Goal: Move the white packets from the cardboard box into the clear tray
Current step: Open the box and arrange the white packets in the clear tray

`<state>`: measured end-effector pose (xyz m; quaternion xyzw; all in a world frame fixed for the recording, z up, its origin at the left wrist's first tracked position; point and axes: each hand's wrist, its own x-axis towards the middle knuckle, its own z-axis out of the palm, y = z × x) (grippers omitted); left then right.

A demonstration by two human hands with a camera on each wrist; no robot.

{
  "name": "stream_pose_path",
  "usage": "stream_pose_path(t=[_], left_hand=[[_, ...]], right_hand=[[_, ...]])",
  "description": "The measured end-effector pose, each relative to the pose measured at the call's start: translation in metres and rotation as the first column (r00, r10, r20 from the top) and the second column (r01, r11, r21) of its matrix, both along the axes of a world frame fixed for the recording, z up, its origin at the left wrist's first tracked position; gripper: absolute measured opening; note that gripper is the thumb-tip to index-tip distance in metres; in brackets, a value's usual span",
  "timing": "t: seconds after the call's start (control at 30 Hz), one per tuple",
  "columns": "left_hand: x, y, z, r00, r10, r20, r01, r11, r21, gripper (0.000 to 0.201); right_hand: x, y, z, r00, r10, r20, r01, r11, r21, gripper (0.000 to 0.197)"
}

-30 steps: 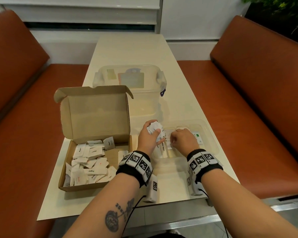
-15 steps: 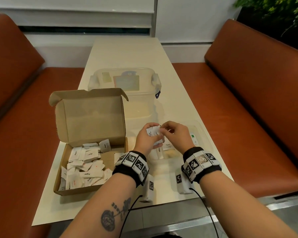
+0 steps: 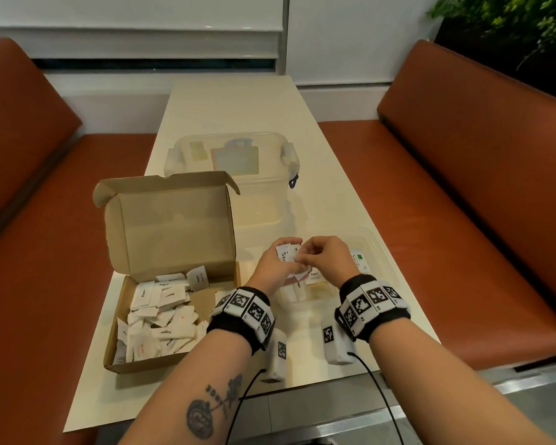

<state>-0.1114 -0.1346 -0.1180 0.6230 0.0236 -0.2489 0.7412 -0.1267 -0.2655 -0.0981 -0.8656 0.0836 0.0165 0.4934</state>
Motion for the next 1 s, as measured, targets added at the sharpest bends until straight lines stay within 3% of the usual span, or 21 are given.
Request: stream_pose_path(t=[0.27, 0.43, 0.57, 0.63, 0.8, 1.0], left_hand=[[0.004, -0.003, 0.009, 0.986, 0.056, -0.159, -0.071, 0.993, -0.092, 0.023], [0.007, -0.003, 0.004, 0.977, 0.131, -0.169, -0.144, 0.988, -0.064, 0.028], [0.004, -0.005, 0.002, 0.980, 0.159, -0.121, -0.164, 0.986, -0.029, 0.031], [0.004, -0.004, 0.002, 0.975, 0.183, -0.122, -0.189, 0.981, -0.035, 0.030], [0.003, -0.005, 0.004, 0.969, 0.213, -0.128, -0.221, 0.974, -0.049, 0.030], [0.003, -0.005, 0.005, 0.959, 0.242, -0.150, -0.257, 0.962, -0.088, 0.030]], right_hand=[[-0.001, -0.004, -0.004, 0.999, -0.046, 0.008, 0.046, 0.998, 0.042, 0.009], [-0.002, -0.005, -0.002, 0.998, -0.060, 0.000, 0.059, 0.998, 0.032, 0.011], [-0.002, -0.017, 0.000, 0.978, -0.203, 0.045, 0.198, 0.977, 0.082, 0.013], [-0.003, -0.026, -0.001, 0.978, -0.207, 0.006, 0.206, 0.976, 0.069, 0.014], [-0.004, -0.030, -0.010, 0.993, -0.043, -0.112, 0.017, 0.974, -0.225, 0.021], [0.010, -0.020, -0.010, 0.966, 0.172, -0.195, -0.249, 0.829, -0.502, 0.008]])
